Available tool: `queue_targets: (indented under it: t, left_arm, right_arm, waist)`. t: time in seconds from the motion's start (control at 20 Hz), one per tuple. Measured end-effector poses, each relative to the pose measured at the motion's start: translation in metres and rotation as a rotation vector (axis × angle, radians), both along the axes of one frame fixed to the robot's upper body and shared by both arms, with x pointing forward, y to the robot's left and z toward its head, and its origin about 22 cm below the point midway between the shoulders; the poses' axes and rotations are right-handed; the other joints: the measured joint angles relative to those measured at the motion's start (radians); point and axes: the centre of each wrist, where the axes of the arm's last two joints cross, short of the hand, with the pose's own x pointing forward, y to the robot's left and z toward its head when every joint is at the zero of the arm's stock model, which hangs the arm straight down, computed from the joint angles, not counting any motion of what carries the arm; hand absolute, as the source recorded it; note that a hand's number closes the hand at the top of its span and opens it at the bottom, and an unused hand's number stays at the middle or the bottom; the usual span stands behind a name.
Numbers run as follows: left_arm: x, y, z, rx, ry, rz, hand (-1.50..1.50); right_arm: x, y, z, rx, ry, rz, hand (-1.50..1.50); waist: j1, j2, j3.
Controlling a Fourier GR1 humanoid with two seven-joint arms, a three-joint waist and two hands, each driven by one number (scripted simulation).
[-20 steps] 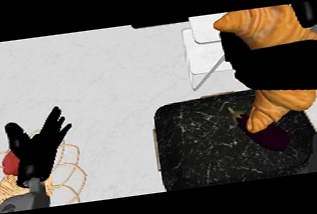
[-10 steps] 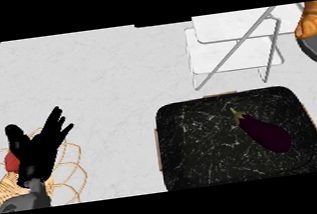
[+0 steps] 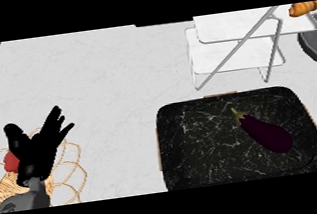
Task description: Pick the croissant from the tray and place it in the tiered shelf
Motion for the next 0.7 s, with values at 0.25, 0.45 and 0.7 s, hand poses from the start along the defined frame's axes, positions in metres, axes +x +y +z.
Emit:
queue_targets:
  t: [0.25,0.45,0.7]
  left_arm:
    - [0.002,-0.001,0.004,-0.002,0.012,-0.006,0.0]
    - [0.003,-0.004,0.003,0.002,0.008,-0.003,0.0]
    - [0.004,-0.002,0.002,-0.002,0.006,-0.009,0.0]
  right_arm:
    - [0.023,-0.004,-0.011,-0.013,-0.005,-0.011,1.5]
    - [0.04,-0.008,-0.021,-0.022,-0.009,-0.016,1.5]
    - [0.058,-0.007,-0.033,-0.022,-0.034,-0.009,1.5]
  waist:
    - [0.001,0.001,-0.001]
    - [0.003,0.001,-0.001]
    - [0.004,0.001,-0.001]
